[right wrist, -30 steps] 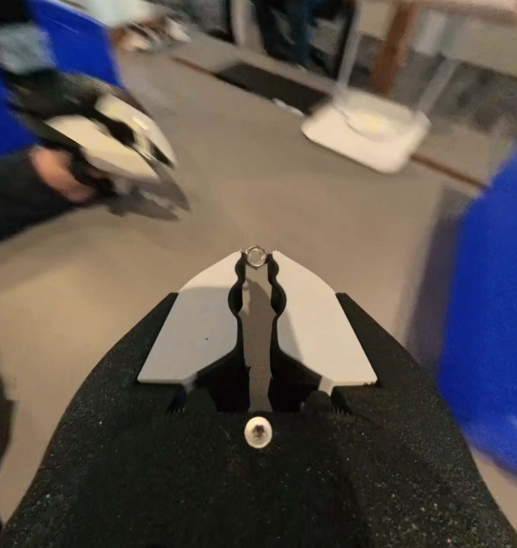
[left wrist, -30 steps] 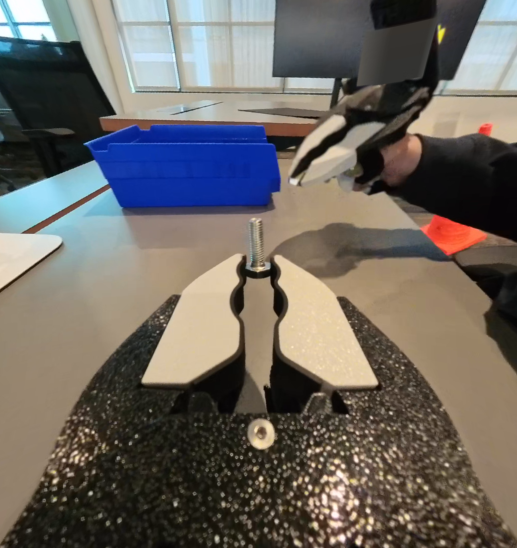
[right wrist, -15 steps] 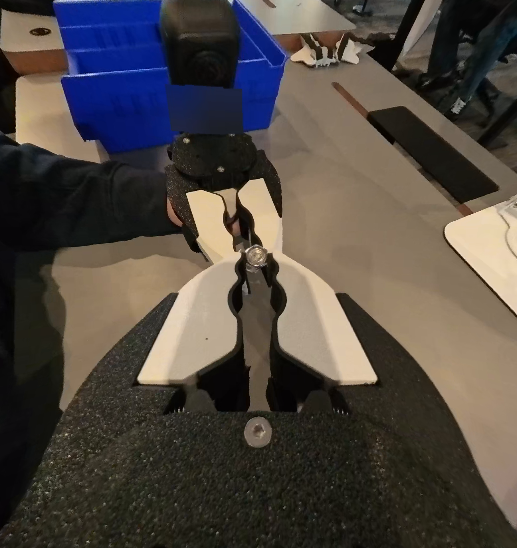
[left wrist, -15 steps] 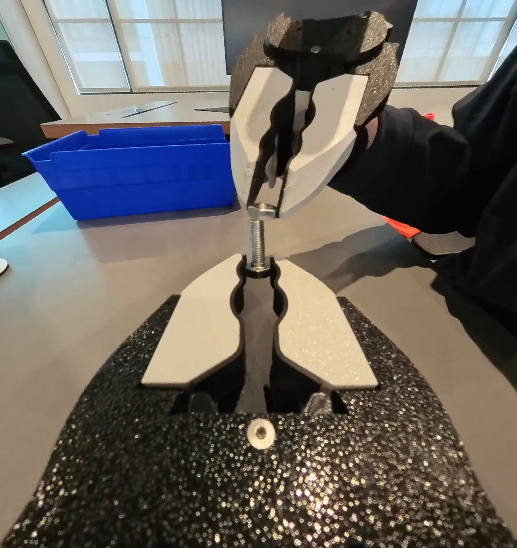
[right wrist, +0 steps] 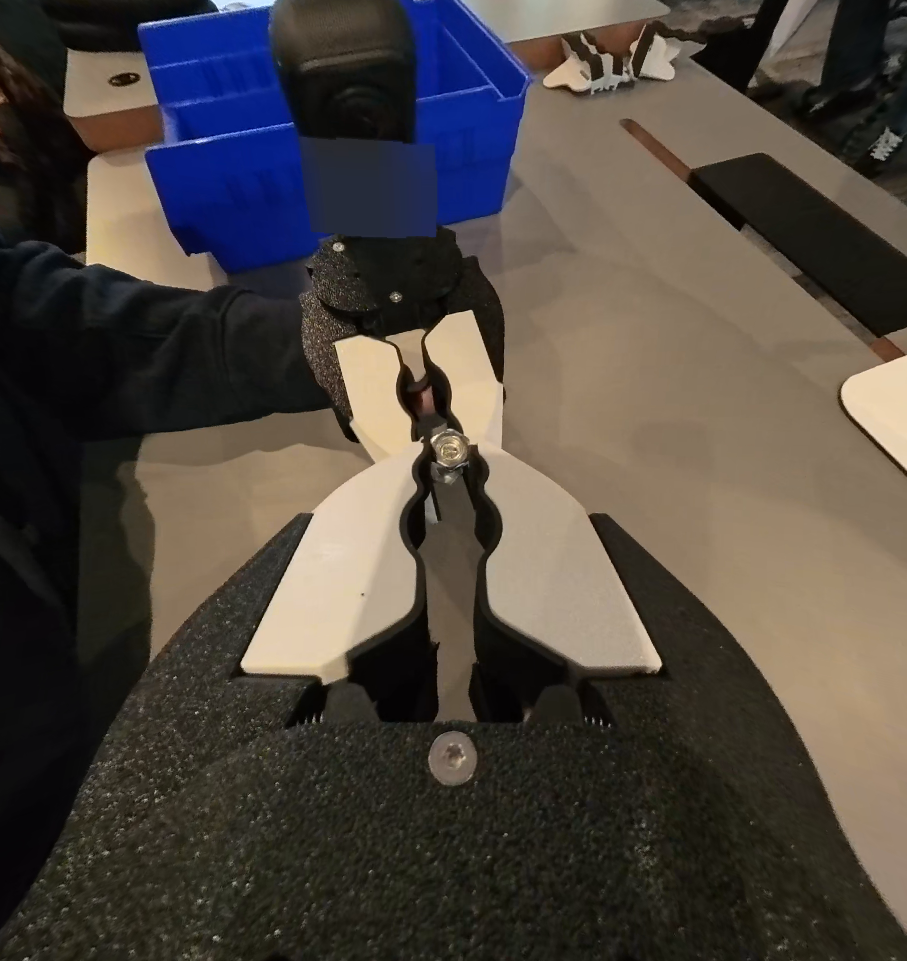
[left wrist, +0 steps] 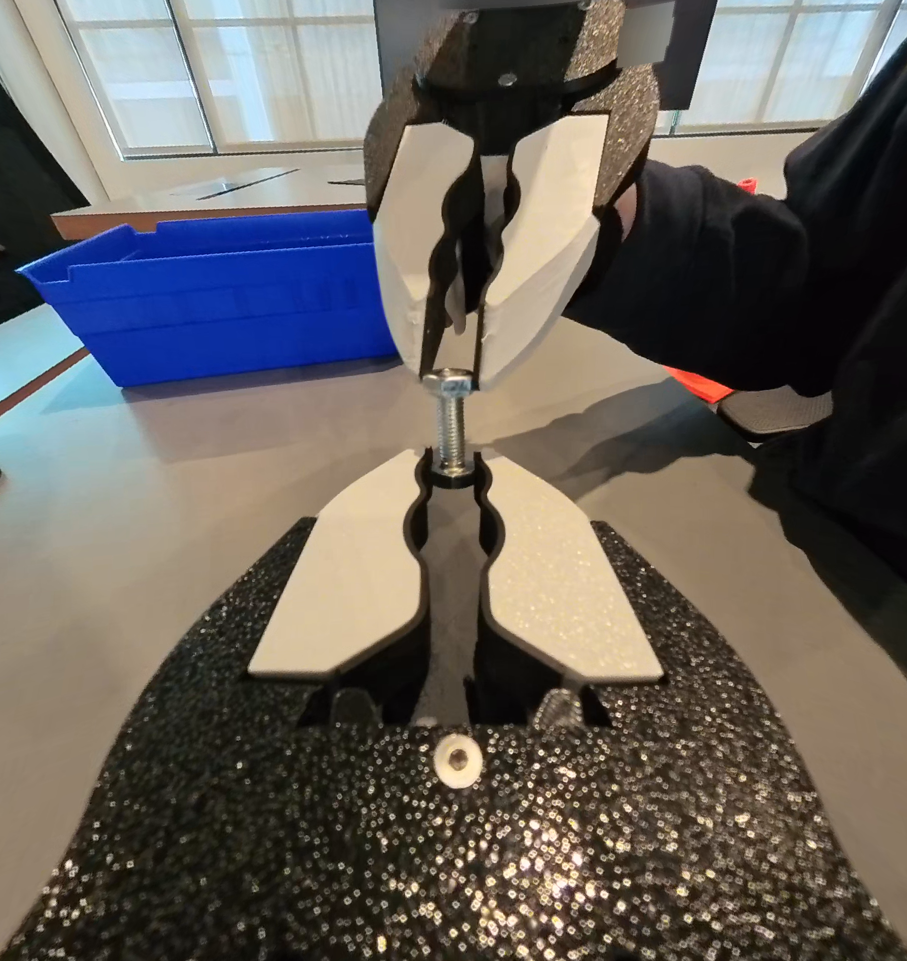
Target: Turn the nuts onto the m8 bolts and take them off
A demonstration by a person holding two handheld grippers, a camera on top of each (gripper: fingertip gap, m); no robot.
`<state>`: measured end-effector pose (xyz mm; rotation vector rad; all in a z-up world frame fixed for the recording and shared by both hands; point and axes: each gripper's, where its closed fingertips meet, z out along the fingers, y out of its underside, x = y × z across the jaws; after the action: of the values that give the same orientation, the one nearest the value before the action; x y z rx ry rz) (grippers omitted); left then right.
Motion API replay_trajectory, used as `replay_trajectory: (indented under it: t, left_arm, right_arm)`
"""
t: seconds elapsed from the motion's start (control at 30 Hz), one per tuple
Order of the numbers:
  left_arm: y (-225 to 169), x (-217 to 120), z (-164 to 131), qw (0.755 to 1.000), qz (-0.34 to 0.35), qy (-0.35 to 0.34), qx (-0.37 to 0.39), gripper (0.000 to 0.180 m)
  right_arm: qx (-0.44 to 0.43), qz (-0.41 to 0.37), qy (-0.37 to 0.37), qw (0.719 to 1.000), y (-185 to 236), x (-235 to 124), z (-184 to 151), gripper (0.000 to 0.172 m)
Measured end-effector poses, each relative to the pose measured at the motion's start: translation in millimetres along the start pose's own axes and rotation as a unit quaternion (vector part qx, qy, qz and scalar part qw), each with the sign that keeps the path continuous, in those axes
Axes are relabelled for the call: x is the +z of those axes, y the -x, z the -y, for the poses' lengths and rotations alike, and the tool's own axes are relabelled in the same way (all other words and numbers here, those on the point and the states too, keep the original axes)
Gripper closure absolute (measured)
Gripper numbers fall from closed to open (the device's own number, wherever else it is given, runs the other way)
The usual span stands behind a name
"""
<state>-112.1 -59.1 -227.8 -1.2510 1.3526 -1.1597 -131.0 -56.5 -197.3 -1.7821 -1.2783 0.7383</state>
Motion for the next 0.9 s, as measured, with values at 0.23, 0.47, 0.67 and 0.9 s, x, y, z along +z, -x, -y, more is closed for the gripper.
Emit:
replay_trajectory:
  t: [0.23,0.47,0.67,0.9]
  left_arm:
    - [0.8,-1.3,2.4,1.000,-0.001,-0.010,-0.005,0.166]
    - [2.8,-2.4,3.8,1.000,0.004,-0.016,-0.010,0.166]
    - [10.8,-11.7,16.1,0.997,0.015,-0.071,-0.037,0.166]
    - [14.4,-15.4,19.6,0.995,0.029,-0.089,-0.038,0.166]
  right_arm:
    - [-0.005,-0.005,0.009,1.000,0.1,1.4,-3.4,0.153]
    - [0.002,-0.021,-0.029,0.999,-2.6,-3.6,1.5,0.141]
    - [0.006,-0.059,-0.303,0.951,3.8,-18.2,35.2,0.115]
    - [0.005,-0.108,-0.441,0.891,14.0,-14.7,39.4,0.099]
